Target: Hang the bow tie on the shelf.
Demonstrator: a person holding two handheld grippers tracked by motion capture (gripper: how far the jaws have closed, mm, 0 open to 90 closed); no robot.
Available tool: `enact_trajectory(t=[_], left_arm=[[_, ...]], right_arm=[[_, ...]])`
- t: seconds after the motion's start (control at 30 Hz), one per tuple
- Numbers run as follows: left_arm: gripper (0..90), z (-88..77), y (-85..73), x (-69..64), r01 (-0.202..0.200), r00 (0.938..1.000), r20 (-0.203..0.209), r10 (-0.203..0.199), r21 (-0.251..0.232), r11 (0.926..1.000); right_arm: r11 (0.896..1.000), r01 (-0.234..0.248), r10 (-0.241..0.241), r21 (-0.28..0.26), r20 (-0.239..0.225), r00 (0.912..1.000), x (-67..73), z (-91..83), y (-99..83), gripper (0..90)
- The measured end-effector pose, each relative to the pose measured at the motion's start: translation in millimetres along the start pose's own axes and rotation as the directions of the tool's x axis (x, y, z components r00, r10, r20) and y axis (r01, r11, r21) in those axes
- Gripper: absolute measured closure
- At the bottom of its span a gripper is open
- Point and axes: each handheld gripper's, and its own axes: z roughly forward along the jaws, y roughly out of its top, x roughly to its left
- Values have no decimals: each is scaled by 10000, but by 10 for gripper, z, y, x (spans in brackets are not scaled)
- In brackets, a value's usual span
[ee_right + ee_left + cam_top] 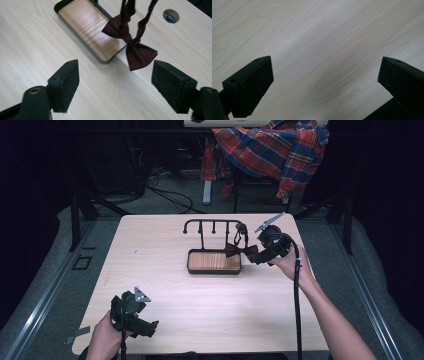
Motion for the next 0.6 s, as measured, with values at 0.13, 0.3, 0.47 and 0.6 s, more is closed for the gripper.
enact_trajectory(t=[0.13, 0.3, 0.47, 0.6], left_arm=[[1, 1, 1, -1, 5, 10000, -4, -5, 1, 10000], [1, 0, 2, -3, -29, 10000, -17, 29, 23, 10000], [1, 2, 4, -1, -14, 10000, -6, 14, 36, 10000], [1, 2, 5, -2, -18, 10000, -8, 18, 42, 10000]], right_arm=[[9993, 322, -322, 209, 10, 9995, 100, -34, -73, 177], [9969, 613, -612, 490, -31, 9981, 217, -28, -196, 157], [9945, 779, -766, 703, -208, 9968, 312, -6, -308, 149], [9912, 994, -969, 875, -327, 9948, 387, 27, -383, 147]])
